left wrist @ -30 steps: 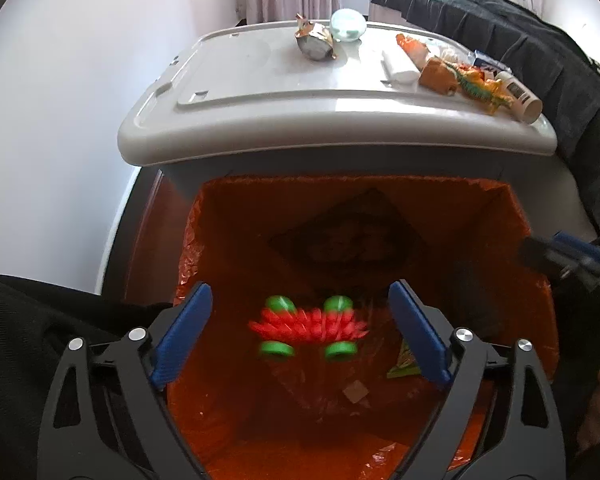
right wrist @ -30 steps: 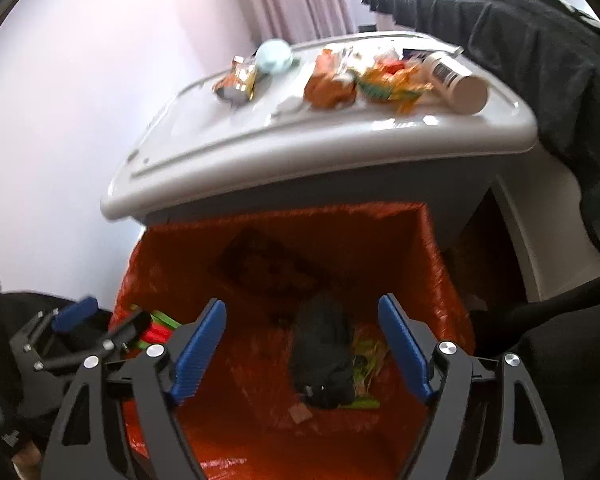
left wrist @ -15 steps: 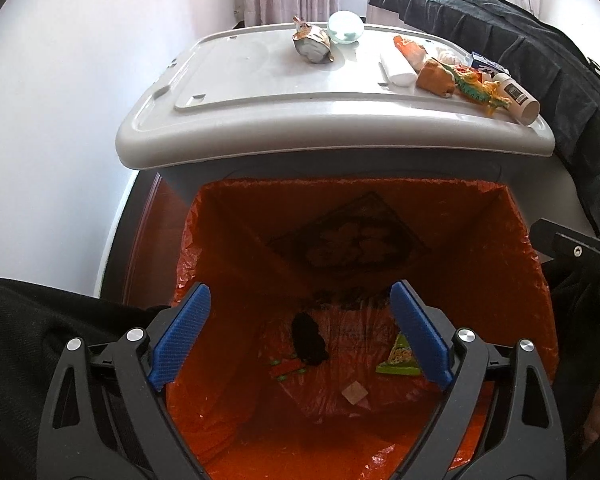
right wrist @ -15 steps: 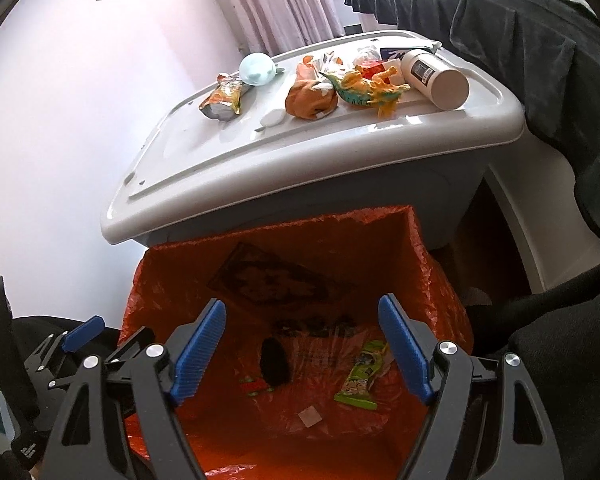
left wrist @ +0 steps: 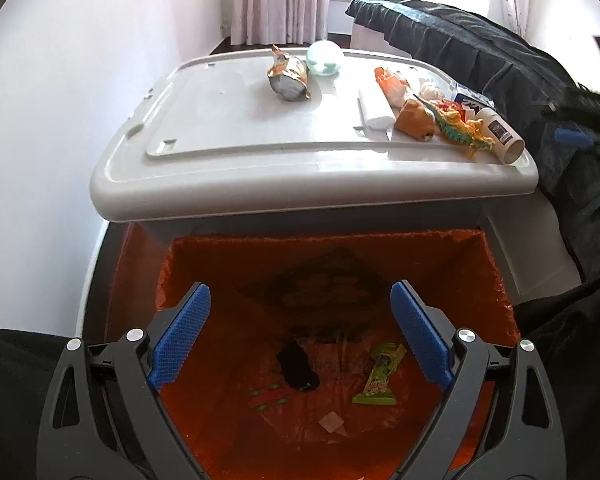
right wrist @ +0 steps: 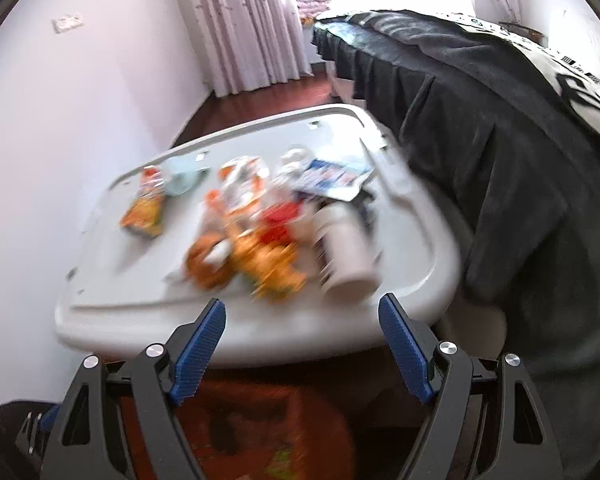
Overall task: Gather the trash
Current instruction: 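Grasp the white jar with the right tool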
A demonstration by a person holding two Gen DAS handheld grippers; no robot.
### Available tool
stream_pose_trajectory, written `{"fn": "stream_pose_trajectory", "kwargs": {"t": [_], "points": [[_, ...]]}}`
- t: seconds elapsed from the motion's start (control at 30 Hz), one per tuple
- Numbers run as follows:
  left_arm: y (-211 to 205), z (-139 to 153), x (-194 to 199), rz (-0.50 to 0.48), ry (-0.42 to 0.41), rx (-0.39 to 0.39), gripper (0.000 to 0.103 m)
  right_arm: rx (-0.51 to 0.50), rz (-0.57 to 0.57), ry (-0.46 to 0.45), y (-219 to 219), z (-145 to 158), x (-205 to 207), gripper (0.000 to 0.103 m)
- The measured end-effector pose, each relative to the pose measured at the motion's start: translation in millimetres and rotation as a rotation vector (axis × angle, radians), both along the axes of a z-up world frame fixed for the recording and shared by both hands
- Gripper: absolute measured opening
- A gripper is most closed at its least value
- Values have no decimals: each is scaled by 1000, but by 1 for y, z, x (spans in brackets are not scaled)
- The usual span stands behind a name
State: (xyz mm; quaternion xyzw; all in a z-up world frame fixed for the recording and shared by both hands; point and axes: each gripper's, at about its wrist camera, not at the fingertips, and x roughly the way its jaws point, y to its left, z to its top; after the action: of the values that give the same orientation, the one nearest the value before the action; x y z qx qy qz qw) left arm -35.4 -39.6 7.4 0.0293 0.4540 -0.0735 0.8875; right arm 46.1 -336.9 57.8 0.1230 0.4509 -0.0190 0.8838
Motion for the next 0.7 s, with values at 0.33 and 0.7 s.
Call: {"fn": "stream_pose_trajectory", "kwargs": {"t": [0.33, 0.7], "points": [[3, -21, 9, 0, 56, 14, 89, -77, 87, 177, -15, -51, 73, 71], [-2, -29, 12, -23, 58, 33, 89, -198, 94, 219, 1, -85, 98, 46]]}}
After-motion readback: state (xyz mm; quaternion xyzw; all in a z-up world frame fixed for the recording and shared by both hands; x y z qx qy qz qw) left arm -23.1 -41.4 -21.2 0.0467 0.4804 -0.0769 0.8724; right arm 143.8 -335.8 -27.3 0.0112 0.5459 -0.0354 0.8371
